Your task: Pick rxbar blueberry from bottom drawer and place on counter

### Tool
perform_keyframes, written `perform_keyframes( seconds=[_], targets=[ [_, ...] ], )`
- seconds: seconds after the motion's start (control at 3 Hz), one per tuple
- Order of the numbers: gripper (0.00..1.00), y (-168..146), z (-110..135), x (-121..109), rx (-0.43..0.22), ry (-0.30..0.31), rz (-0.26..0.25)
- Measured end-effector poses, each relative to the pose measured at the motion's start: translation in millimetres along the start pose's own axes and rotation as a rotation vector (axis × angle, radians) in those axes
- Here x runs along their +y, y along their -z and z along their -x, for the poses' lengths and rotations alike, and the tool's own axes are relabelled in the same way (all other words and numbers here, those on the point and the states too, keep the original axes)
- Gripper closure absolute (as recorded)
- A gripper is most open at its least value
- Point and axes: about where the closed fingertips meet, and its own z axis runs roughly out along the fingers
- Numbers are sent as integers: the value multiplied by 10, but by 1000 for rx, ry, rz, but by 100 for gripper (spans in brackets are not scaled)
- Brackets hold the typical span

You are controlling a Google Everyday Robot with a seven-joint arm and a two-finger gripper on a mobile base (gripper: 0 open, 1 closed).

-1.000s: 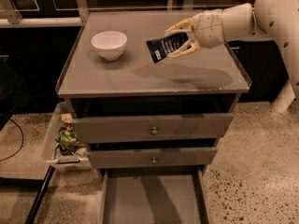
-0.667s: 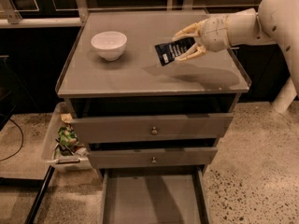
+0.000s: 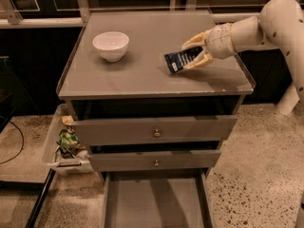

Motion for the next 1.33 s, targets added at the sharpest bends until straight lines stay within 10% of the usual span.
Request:
perform_keyframes(
  seconds=[1.33],
  targets=[
    [13,-2,-6,3,1,-1,1]
  ],
)
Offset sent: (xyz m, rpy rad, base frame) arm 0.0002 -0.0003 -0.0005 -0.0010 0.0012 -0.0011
